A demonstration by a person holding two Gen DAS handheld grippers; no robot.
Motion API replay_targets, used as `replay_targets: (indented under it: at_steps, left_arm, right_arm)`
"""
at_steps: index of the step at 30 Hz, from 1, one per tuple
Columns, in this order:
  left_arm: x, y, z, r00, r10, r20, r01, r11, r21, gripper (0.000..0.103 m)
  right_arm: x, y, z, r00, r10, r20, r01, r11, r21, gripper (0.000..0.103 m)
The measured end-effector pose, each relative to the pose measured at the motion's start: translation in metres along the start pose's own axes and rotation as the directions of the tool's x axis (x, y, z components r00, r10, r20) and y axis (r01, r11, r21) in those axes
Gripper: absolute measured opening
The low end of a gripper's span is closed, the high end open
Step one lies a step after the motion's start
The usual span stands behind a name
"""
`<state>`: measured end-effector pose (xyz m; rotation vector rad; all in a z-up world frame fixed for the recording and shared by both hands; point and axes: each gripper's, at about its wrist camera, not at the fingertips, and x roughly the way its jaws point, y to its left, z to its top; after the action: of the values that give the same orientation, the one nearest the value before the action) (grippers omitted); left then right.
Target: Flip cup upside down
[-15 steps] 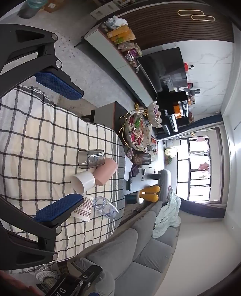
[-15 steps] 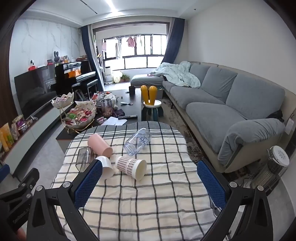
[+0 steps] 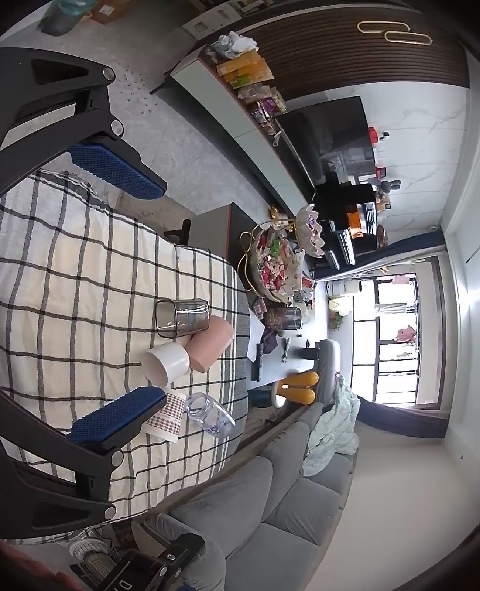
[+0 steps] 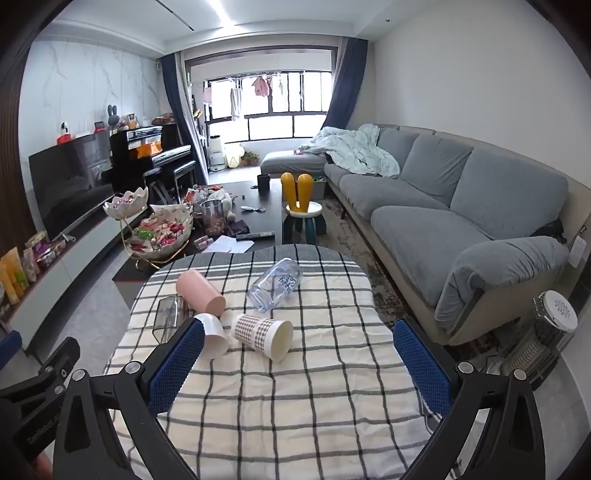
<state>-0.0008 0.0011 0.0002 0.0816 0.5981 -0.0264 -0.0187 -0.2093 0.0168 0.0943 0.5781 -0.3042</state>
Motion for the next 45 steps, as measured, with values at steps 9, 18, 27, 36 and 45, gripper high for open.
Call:
replay_targets:
  at_steps: [9, 18, 27, 36, 45]
  left_arm:
    - [0.0004, 0.0006, -0.0016, 1.0, -0.002, -0.001, 0.002, 1.0, -0.001, 0.103]
    - [-0.0025, 0.0001, -0.0007, 1.0, -0.002, 0.0, 0.002, 1.0, -0.002, 0.103]
    - [-0.003, 0.001, -0.0008, 1.0, -0.001, 0.0, 0.001, 1.0, -0.004, 0.103]
    - [-0.0033, 0.0012, -0.0012, 1.0, -0.003, 0.0, 0.003, 1.0, -0.005, 0.103]
    - [-0.0029, 0.0009, -0.0013, 1.0, -0.003, 0.0, 0.003, 1.0, -0.005, 0.103]
  right_arm:
    - [-0.0029, 0.0008, 0.0014, 1.0, -0.002, 0.006, 0.002, 1.0, 0.001, 0.103]
    - [-0.003, 0.0011, 0.0013, 1.0, -0.003, 0.008, 0.003, 1.0, 0.001, 0.103]
    - [-0.0028, 0.0009, 0.0012, 1.0, -0.002, 0.007, 0.002, 1.0, 0.001, 0.103]
    - [-0.0023, 0.0007, 0.0011, 1.0, -0.002, 0.008, 0.002, 1.0, 0.001, 0.103]
    - [-0.002, 0.0, 0.0007, 1.0, -0.002, 0.008, 0.002, 1.0, 0.001, 0.103]
